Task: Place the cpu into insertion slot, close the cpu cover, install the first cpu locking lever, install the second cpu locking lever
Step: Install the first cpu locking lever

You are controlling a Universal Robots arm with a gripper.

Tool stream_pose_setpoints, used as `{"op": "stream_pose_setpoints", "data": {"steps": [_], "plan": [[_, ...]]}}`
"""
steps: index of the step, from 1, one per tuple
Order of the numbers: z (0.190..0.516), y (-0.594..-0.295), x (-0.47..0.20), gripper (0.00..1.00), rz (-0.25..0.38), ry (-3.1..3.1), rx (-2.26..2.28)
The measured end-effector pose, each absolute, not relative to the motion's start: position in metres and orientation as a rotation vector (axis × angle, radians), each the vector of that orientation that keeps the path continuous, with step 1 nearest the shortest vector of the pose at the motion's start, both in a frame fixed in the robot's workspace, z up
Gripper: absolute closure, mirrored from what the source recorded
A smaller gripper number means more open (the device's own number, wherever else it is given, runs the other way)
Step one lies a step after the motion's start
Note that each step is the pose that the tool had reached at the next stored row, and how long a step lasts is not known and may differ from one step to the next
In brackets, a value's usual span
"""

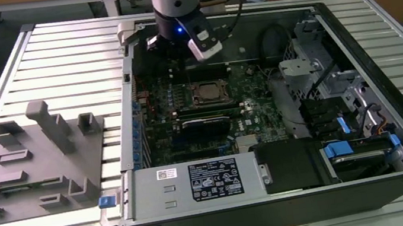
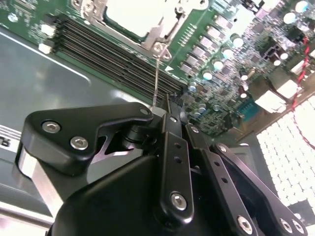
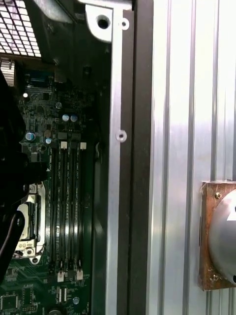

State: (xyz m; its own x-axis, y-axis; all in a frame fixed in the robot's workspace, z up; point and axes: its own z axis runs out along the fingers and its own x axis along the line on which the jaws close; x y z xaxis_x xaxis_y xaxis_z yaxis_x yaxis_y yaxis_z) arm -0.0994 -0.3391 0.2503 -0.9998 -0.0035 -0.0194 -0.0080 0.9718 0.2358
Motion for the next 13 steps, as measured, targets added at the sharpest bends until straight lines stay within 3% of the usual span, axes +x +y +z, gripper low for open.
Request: {"op": "stream_pose_setpoints", "data": {"steps": [13], "plan": [[0.250, -0.339, -0.082, 0.89, 0.371, 3.101, -0.009]]}}
